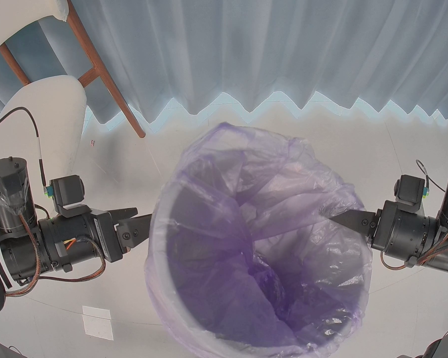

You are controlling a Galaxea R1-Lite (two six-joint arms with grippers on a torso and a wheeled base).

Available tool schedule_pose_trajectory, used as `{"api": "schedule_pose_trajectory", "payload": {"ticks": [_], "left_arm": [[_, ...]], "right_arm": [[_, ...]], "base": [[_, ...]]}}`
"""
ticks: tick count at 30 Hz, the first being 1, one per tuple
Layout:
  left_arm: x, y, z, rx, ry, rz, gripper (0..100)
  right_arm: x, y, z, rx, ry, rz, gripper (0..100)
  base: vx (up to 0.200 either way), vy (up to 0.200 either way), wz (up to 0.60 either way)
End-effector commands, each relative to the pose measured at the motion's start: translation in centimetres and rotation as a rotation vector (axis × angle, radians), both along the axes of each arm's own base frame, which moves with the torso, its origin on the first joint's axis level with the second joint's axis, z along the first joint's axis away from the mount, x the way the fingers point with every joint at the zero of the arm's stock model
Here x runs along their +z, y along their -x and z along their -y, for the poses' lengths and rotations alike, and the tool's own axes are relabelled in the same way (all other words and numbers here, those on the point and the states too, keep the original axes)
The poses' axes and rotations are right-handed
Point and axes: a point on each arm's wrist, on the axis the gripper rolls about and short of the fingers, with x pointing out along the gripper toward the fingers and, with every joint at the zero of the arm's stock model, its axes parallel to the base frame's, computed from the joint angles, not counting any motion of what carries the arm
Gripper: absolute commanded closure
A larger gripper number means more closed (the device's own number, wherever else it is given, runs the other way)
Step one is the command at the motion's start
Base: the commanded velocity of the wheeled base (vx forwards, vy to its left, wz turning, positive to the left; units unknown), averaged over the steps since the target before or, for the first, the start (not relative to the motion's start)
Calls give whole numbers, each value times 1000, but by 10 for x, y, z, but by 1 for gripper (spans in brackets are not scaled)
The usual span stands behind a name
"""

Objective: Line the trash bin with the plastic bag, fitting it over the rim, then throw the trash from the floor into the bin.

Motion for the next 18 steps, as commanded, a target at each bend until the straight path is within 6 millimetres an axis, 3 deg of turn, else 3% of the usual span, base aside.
{"api": "schedule_pose_trajectory", "payload": {"ticks": [1,9,18], "left_arm": [[-6,2,-1,-2,-12,-21,0],[-15,6,-3,-2,-30,-43,0],[-25,-1,-9,33,-81,-58,0]], "right_arm": [[-3,-7,2,-28,-5,5,100],[-2,-11,5,-51,-9,12,100],[14,-5,11,-62,-87,26,100]], "base": [[0,0,0],[0,0,0],[0,0,0]]}}
